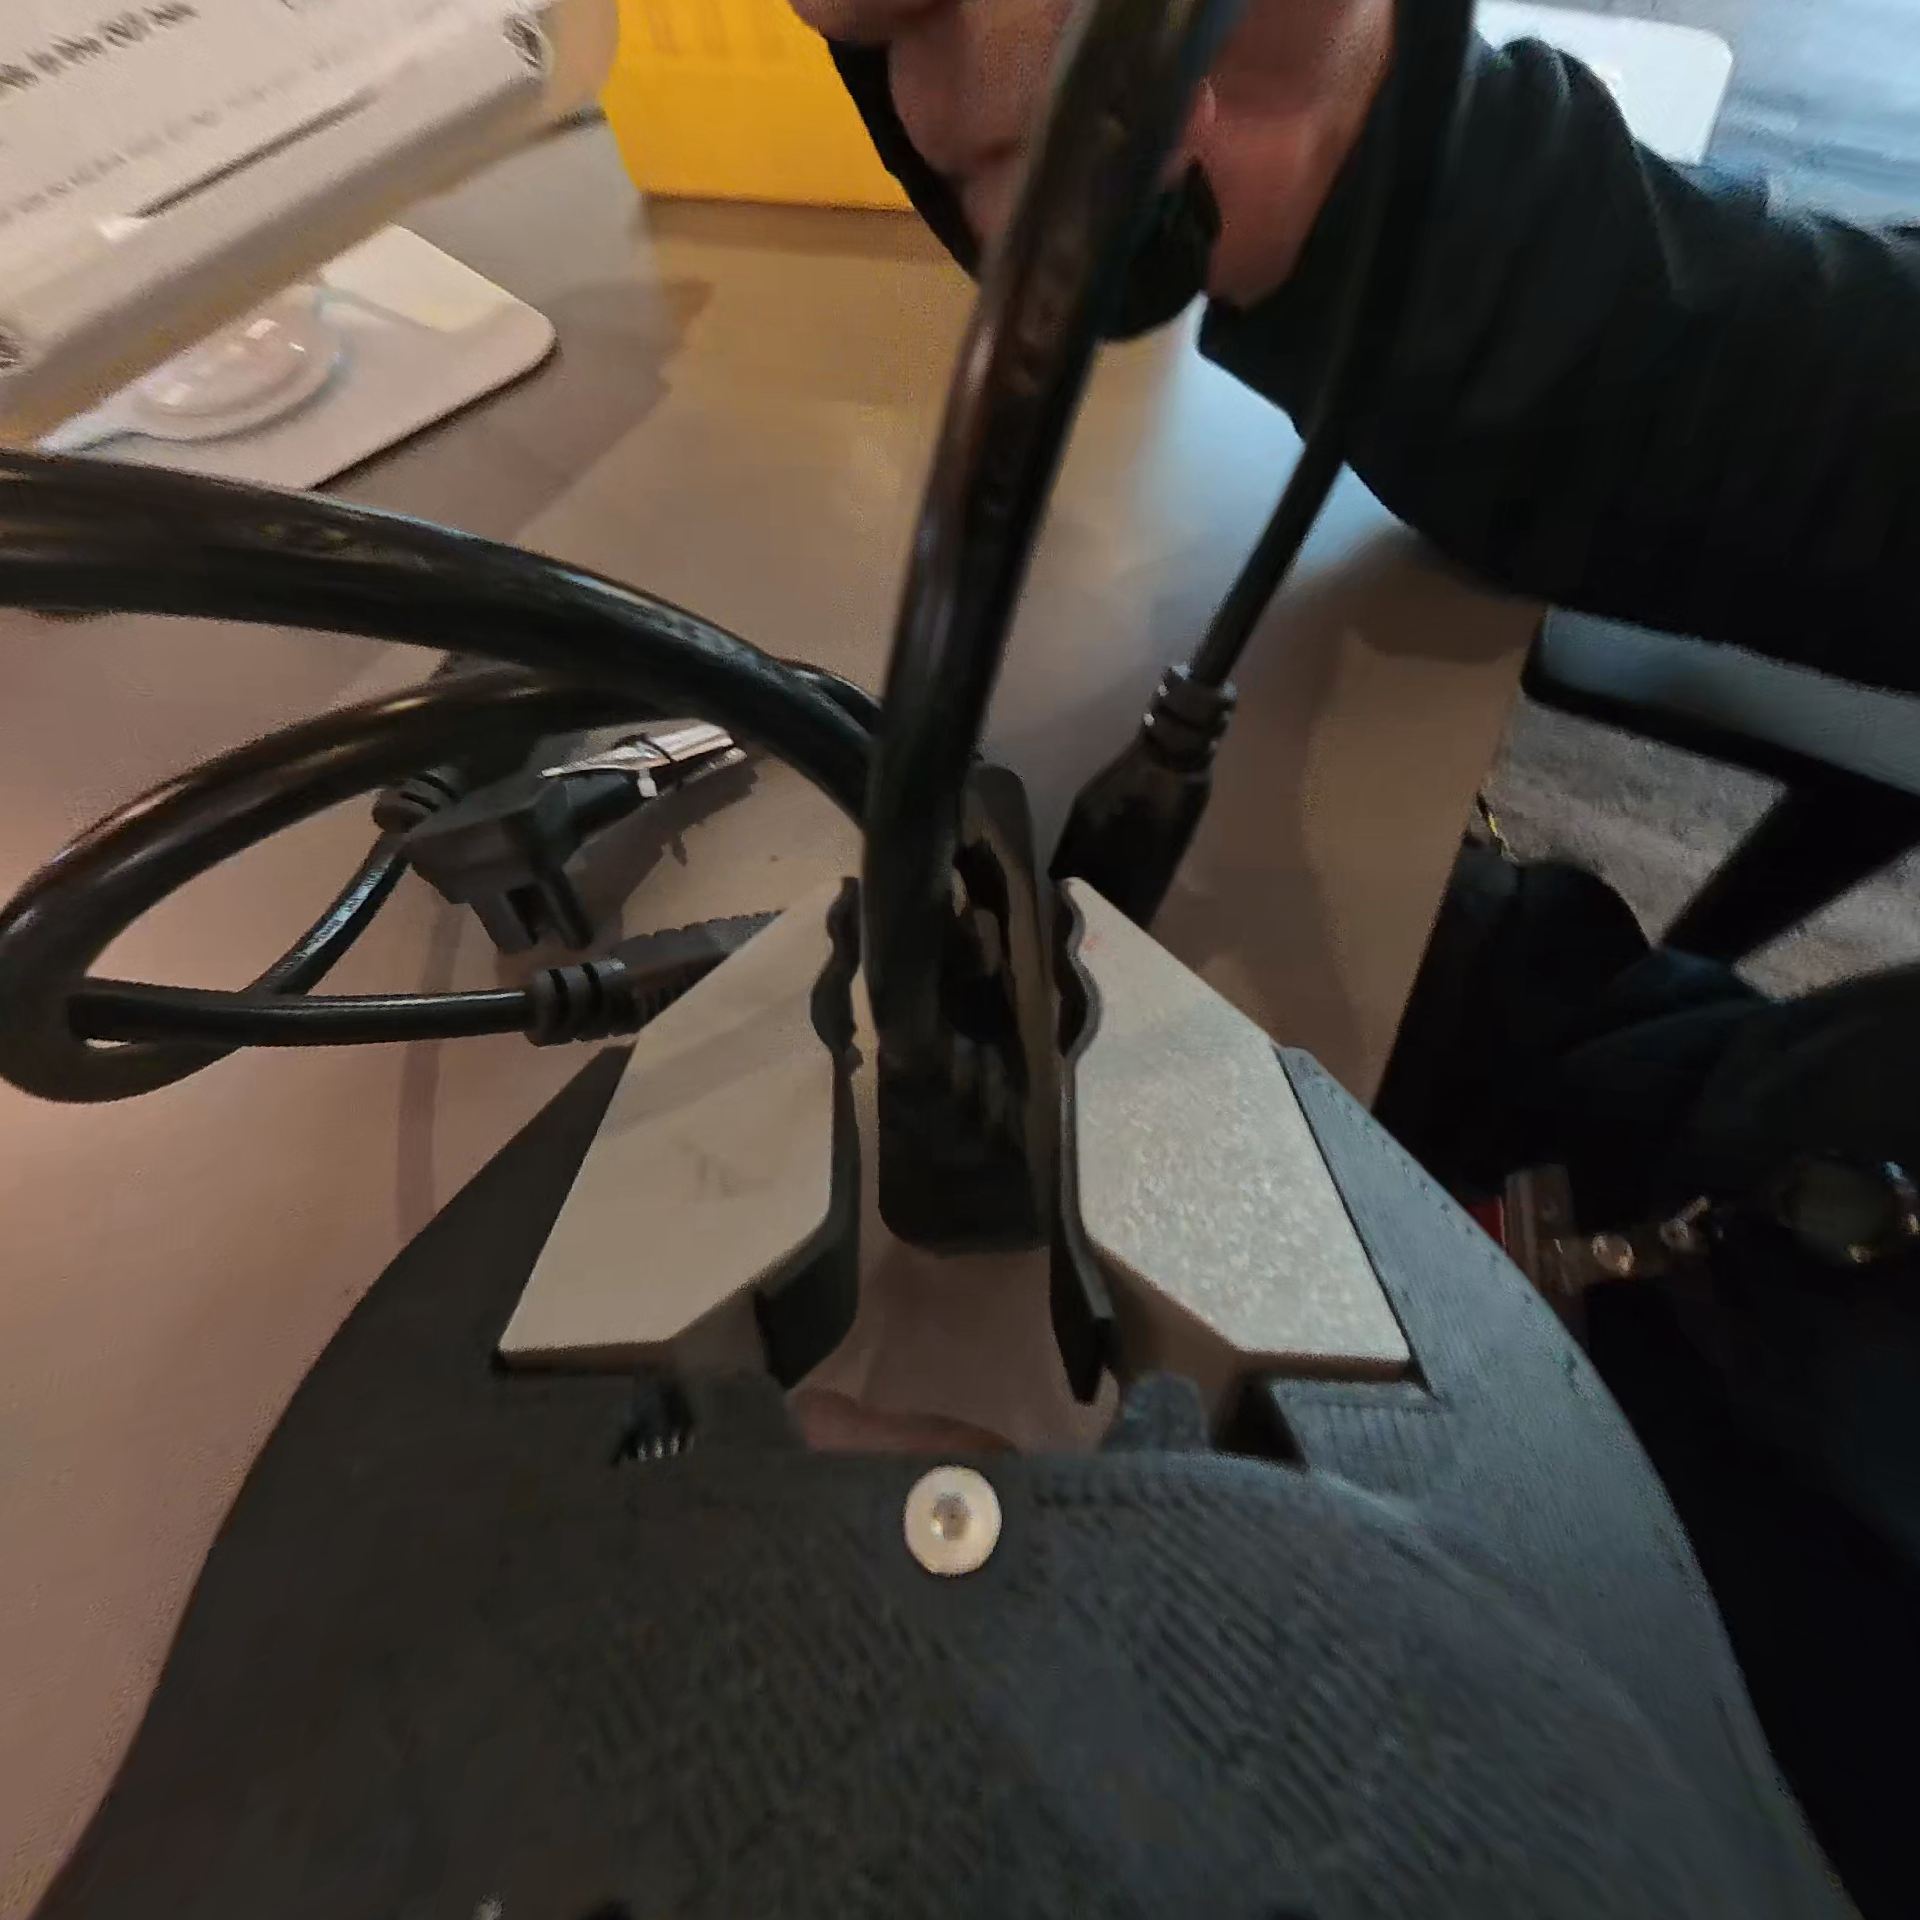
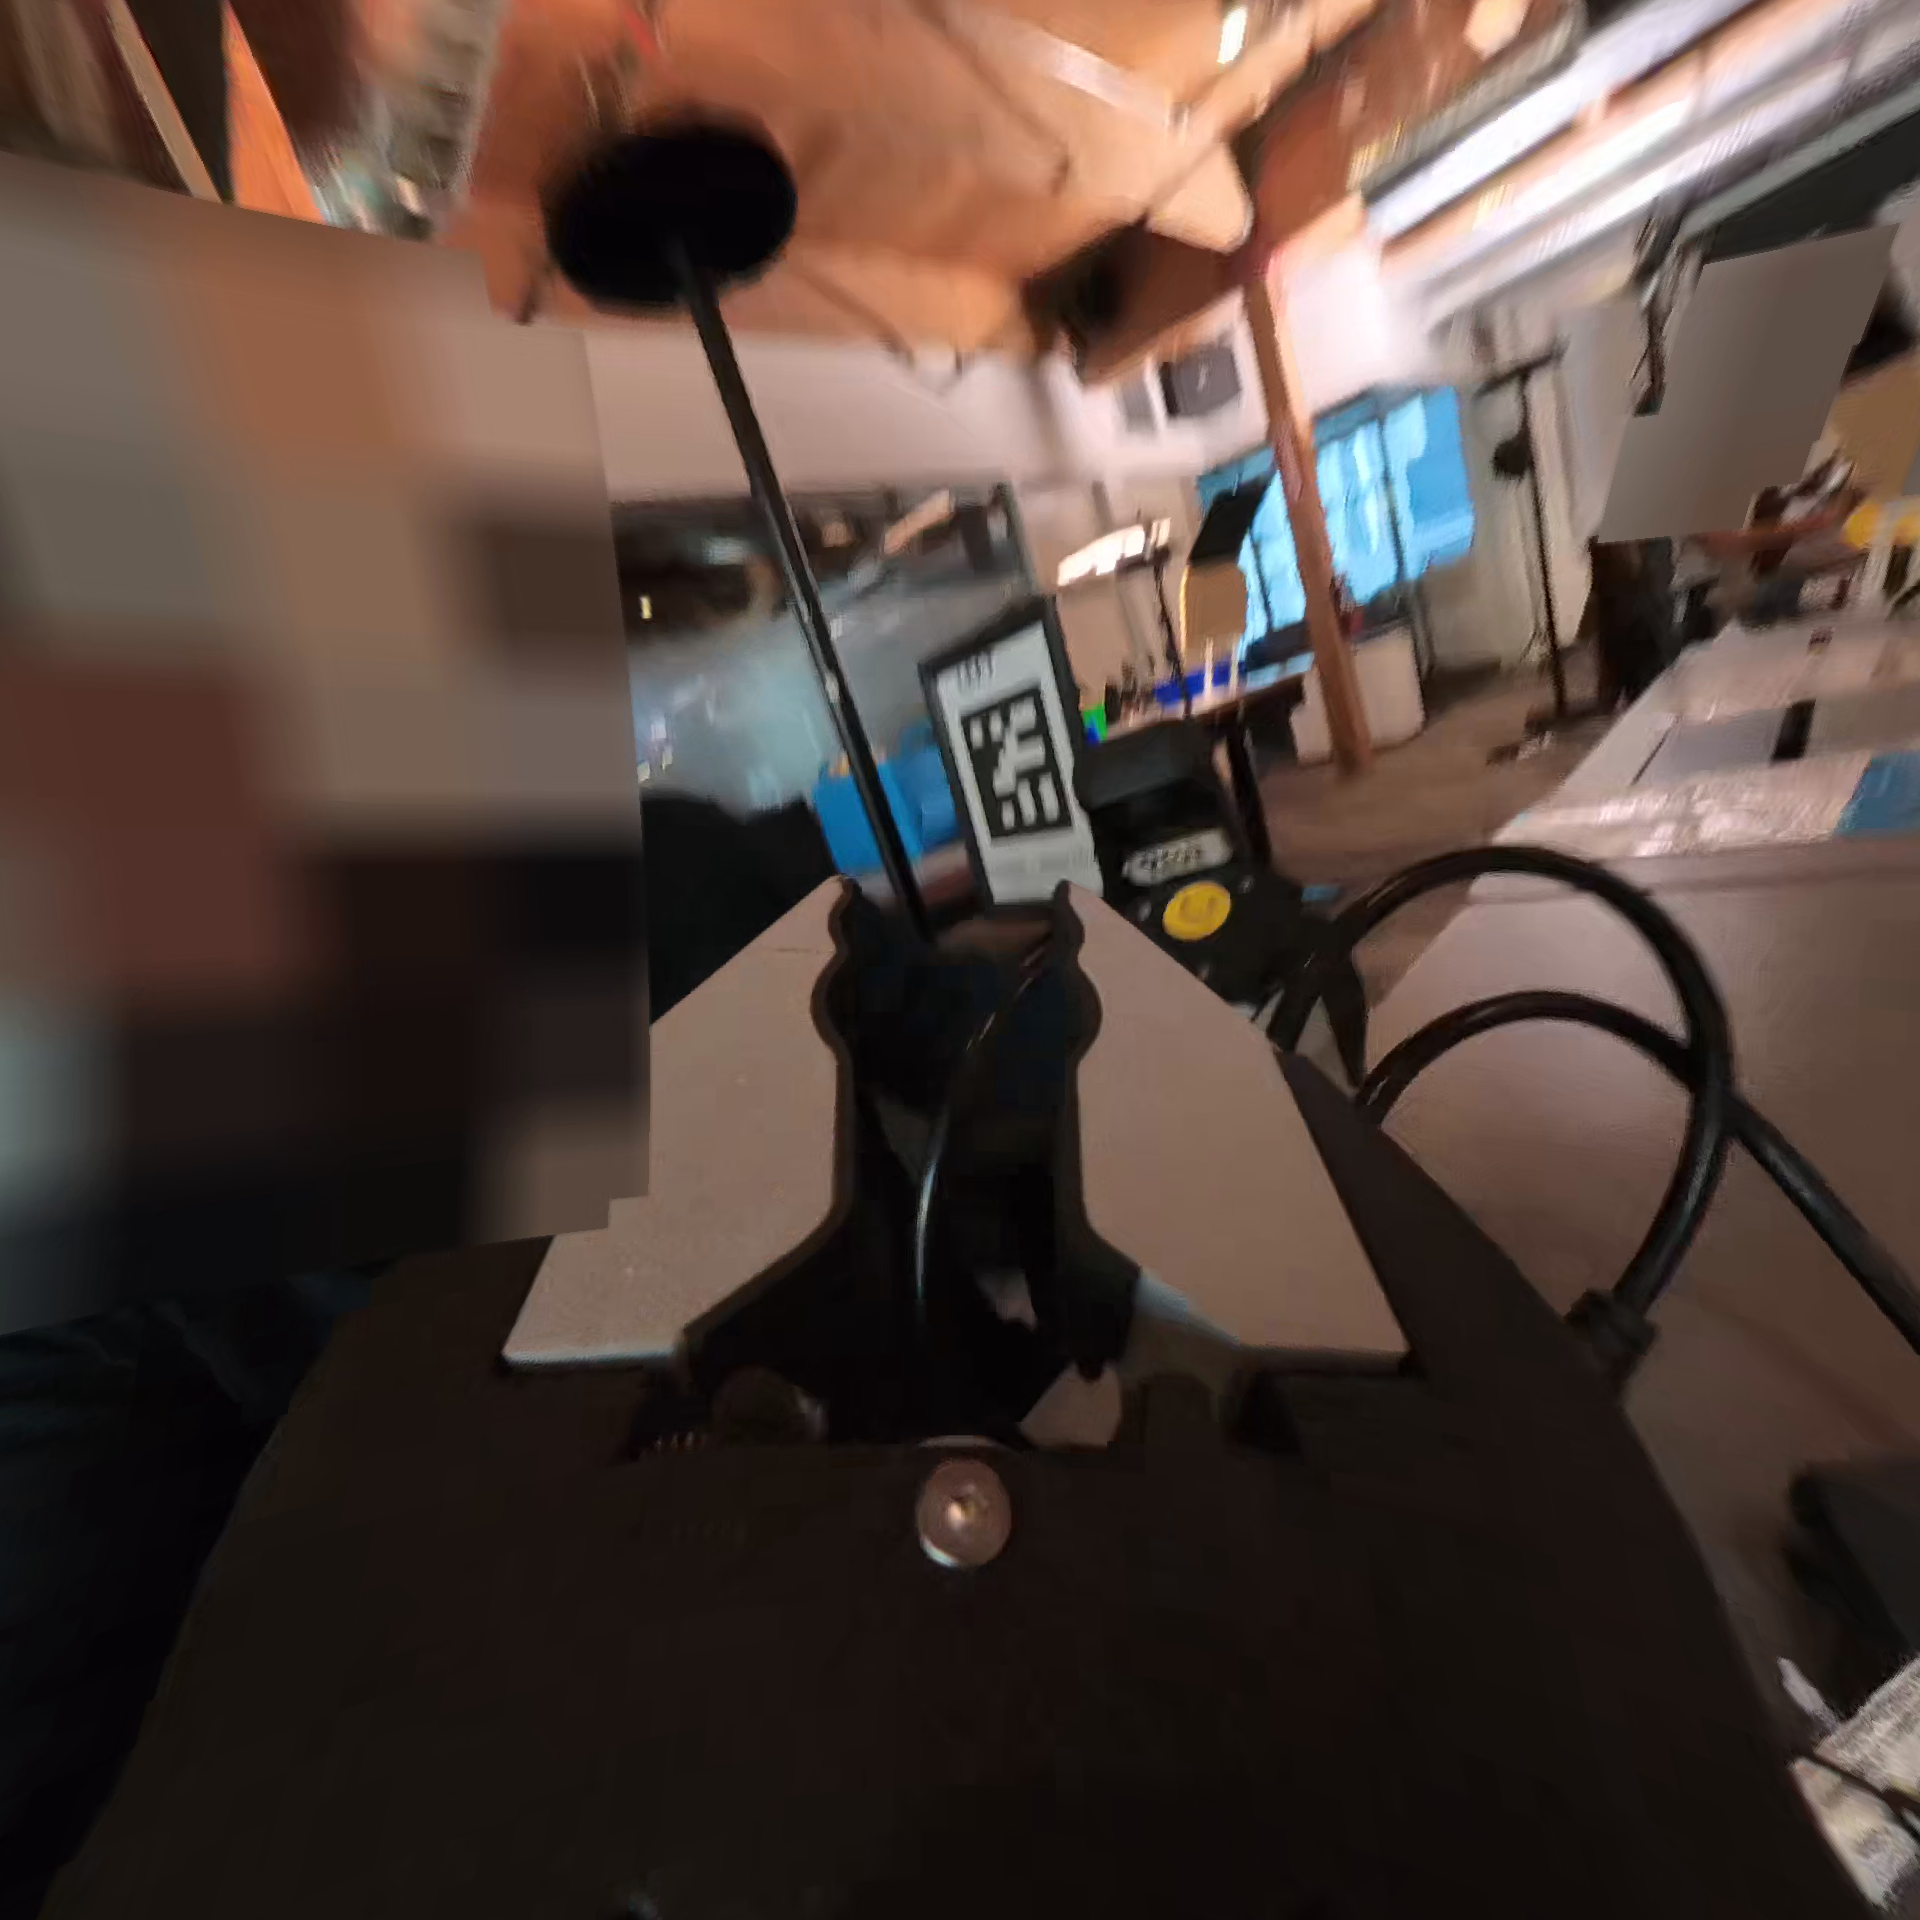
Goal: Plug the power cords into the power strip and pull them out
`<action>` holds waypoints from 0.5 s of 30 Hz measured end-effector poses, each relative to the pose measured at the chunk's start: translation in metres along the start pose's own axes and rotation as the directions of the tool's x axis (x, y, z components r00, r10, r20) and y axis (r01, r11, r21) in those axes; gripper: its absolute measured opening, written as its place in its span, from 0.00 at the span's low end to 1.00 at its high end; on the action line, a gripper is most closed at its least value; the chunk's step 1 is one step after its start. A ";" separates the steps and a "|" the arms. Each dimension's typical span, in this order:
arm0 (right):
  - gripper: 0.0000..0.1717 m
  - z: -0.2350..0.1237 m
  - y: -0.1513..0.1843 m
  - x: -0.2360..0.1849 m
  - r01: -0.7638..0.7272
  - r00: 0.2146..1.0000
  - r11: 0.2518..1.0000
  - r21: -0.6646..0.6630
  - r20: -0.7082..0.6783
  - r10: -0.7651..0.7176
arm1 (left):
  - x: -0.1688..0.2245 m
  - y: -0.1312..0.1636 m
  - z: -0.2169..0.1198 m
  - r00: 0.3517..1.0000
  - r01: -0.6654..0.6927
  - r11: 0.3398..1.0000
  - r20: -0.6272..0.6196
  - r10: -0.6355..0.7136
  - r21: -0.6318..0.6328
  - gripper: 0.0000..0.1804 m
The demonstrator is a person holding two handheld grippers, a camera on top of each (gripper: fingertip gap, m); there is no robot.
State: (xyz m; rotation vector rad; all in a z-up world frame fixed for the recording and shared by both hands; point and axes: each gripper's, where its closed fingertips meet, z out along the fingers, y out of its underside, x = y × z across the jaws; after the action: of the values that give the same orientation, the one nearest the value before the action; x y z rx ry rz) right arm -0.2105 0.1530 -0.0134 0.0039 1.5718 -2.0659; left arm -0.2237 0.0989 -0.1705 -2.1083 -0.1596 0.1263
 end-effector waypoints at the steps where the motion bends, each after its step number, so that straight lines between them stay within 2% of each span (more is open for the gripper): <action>1: 0.17 -0.006 -0.003 0.011 -0.003 0.998 1.000 0.025 -0.066 0.004 | -0.003 -0.002 0.003 1.000 0.019 1.000 0.022 -0.019 0.015 0.17; 2: 0.12 -0.012 0.001 0.029 -0.017 0.986 1.000 0.012 -0.168 0.019 | -0.006 -0.002 0.006 0.999 0.024 1.000 0.041 -0.025 0.020 0.09; 4: 0.18 -0.017 0.024 0.062 -0.080 0.946 0.994 -0.073 -0.320 0.053 | -0.004 -0.004 0.011 1.000 0.004 1.000 0.021 -0.005 0.029 0.08; 7: 0.20 -0.009 0.066 0.082 -0.196 0.923 0.952 -0.236 -0.372 0.098 | 0.014 0.002 0.006 0.985 -0.129 0.991 -0.116 0.125 -0.027 0.08; 9: 0.20 -0.005 0.082 0.089 -0.203 0.913 0.926 -0.318 -0.402 0.062 | 0.020 0.010 -0.003 0.956 -0.217 0.972 -0.219 0.194 -0.087 0.08; 11: 0.21 -0.005 0.089 0.096 -0.179 0.898 0.912 -0.369 -0.440 -0.002 | 0.023 0.017 -0.014 0.899 -0.329 0.939 -0.337 0.279 -0.101 0.08; 13: 0.21 -0.006 0.091 0.102 -0.144 0.881 0.909 -0.391 -0.468 -0.062 | 0.025 0.023 -0.024 0.844 -0.366 0.926 -0.451 0.290 -0.090 0.08; 15: 0.21 -0.006 0.090 0.109 -0.108 0.858 0.910 -0.400 -0.500 -0.117 | 0.024 0.027 -0.032 0.802 -0.344 0.934 -0.548 0.238 -0.098 0.08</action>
State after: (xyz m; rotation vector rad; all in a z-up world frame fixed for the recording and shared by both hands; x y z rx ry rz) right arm -0.2686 0.0980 -0.1306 0.4351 2.3171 -1.7695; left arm -0.1934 0.0615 -0.1780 -2.2664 0.5113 -0.3042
